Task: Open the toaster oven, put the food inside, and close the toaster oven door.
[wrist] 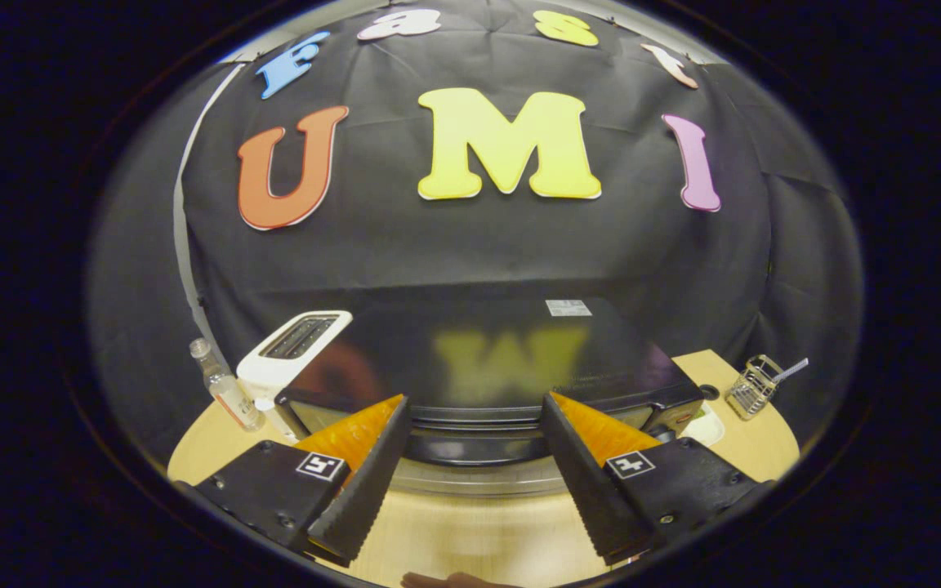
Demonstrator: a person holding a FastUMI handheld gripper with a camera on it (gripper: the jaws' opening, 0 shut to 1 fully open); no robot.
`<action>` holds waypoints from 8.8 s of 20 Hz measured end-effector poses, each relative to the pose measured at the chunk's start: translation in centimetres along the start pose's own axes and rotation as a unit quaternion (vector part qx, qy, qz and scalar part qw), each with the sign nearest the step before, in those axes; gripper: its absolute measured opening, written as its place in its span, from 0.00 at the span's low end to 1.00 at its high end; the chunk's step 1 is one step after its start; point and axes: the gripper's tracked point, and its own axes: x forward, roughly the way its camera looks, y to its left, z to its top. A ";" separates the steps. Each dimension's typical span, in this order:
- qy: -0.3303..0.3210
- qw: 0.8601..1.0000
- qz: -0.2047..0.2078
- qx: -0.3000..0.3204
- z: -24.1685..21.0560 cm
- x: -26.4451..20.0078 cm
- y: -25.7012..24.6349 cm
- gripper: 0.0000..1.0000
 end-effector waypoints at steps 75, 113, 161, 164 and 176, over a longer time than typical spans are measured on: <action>0.081 0.990 0.053 0.105 -16.8 -20.0 -31.5 0.99; -0.023 0.993 0.111 0.044 -10.7 -22.6 -15.7 0.11; 0.023 0.932 0.109 0.346 -8.6 7.0 -2.8 0.28; 0.028 0.940 0.077 0.331 -9.4 7.0 -3.9 0.35; 0.006 0.974 0.034 0.224 -10.2 -1.7 -4.9 0.52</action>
